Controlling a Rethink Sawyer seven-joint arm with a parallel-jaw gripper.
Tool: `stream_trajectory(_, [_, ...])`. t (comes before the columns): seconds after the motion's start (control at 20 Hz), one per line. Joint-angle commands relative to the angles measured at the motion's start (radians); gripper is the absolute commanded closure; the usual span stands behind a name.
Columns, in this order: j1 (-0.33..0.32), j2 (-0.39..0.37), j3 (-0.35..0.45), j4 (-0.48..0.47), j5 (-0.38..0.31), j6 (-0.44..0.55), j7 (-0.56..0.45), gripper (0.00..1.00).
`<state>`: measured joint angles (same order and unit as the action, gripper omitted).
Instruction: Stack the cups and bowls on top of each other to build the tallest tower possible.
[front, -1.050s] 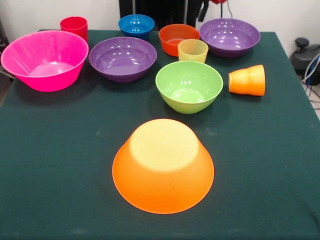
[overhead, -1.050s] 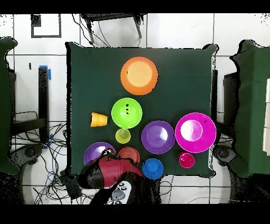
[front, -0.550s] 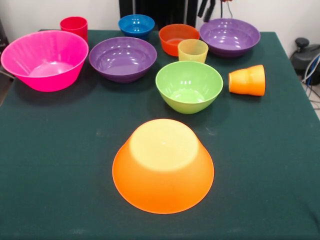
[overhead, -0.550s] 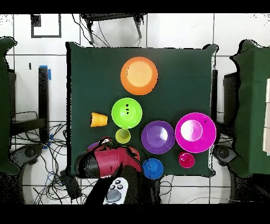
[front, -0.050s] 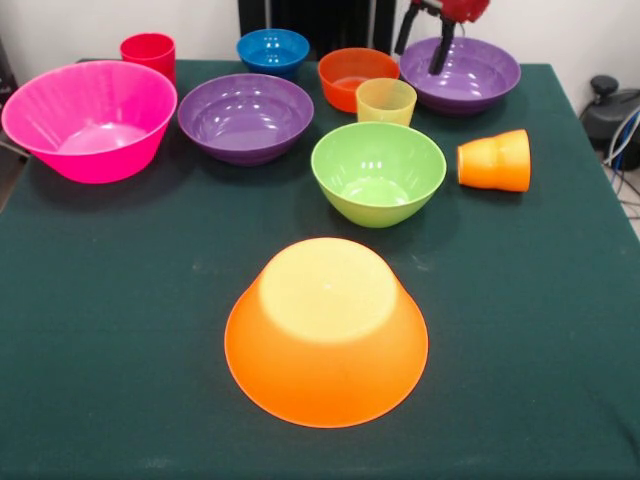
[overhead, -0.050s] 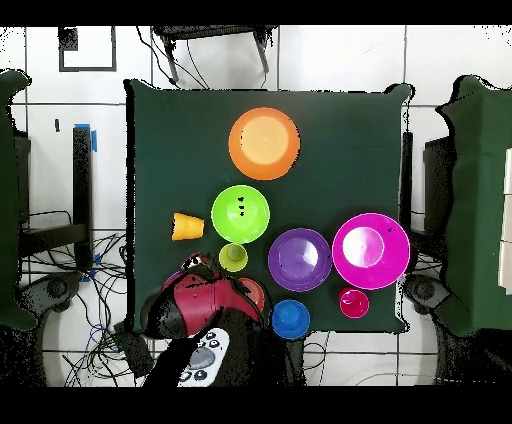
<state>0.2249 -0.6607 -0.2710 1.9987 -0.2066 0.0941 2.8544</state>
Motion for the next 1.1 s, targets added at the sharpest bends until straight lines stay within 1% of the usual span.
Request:
stream_trajectory(0.05, [0.026, 0.176, -0.006, -0.048, -0.028, -0.104, 0.046, 0.0])
stream_trajectory(0.25, [0.012, 0.2, -0.02, -0.037, -0.037, -0.132, 0.022, 0.0])
stream_trajectory(0.55, [0.003, 0.282, -0.025, -0.006, -0.034, -0.226, 0.035, 0.0])
stream_trajectory(0.65, [-0.007, 0.291, -0.009, 0.012, -0.031, -0.241, 0.042, 0.0])
stream_trajectory(0.75, [-0.034, 0.302, 0.023, 0.023, -0.035, -0.26, 0.047, 0.0])
stream_trajectory(0.9, [-0.098, 0.3, 0.093, 0.05, -0.043, -0.293, 0.066, 0.0])
stream_trajectory(1.1, [-0.107, 0.295, 0.116, 0.063, -0.027, -0.282, 0.071, 0.0])
